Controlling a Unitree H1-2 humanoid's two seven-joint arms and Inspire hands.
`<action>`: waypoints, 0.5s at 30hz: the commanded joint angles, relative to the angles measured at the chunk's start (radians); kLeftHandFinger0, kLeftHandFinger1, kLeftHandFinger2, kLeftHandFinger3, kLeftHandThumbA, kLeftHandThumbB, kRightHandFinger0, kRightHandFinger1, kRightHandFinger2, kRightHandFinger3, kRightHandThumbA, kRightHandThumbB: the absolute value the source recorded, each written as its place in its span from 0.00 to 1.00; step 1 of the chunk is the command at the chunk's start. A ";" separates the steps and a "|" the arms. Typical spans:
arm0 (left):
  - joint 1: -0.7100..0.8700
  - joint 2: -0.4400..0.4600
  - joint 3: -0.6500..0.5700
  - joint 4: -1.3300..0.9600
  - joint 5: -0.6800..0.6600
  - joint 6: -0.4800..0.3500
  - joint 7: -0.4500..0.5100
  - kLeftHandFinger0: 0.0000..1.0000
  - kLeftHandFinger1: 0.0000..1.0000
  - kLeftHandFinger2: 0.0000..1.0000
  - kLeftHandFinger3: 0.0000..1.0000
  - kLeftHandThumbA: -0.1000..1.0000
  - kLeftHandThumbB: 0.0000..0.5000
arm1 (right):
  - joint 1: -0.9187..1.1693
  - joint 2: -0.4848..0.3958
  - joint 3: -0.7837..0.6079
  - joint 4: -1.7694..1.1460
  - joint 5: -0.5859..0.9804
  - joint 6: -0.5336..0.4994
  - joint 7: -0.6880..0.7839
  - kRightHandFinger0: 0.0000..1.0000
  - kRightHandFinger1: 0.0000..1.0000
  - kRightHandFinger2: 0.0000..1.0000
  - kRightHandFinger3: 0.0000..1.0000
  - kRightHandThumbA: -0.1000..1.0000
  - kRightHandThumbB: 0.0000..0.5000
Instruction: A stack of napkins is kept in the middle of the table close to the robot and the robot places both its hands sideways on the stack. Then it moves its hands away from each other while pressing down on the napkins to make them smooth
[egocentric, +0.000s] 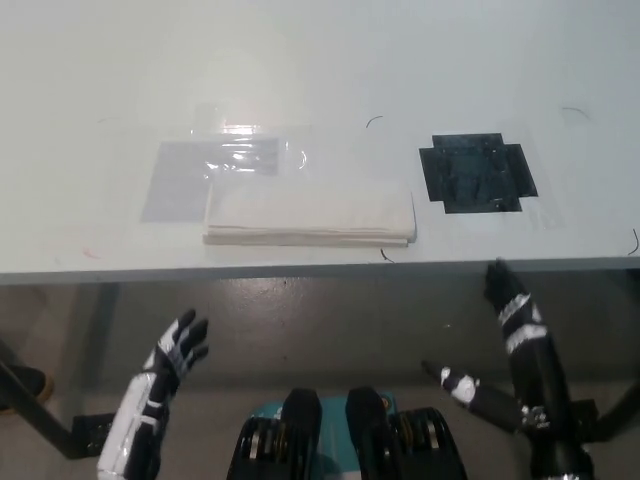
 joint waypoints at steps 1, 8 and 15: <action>-0.086 0.005 0.002 -0.123 -0.075 -0.011 -0.023 1.00 1.00 1.00 1.00 1.00 0.56 | -0.107 0.017 0.005 -0.118 0.071 0.021 0.018 1.00 1.00 1.00 1.00 1.00 0.59; -0.320 0.004 0.033 -0.151 -0.112 0.116 -0.007 1.00 1.00 1.00 1.00 1.00 0.61 | -0.336 0.051 -0.012 -0.070 0.116 0.101 0.008 1.00 1.00 1.00 1.00 1.00 0.60; -0.596 -0.029 0.069 0.032 -0.090 0.163 0.030 1.00 1.00 1.00 1.00 1.00 0.47 | -0.574 0.097 -0.052 0.107 0.157 0.168 -0.013 1.00 1.00 1.00 1.00 1.00 0.47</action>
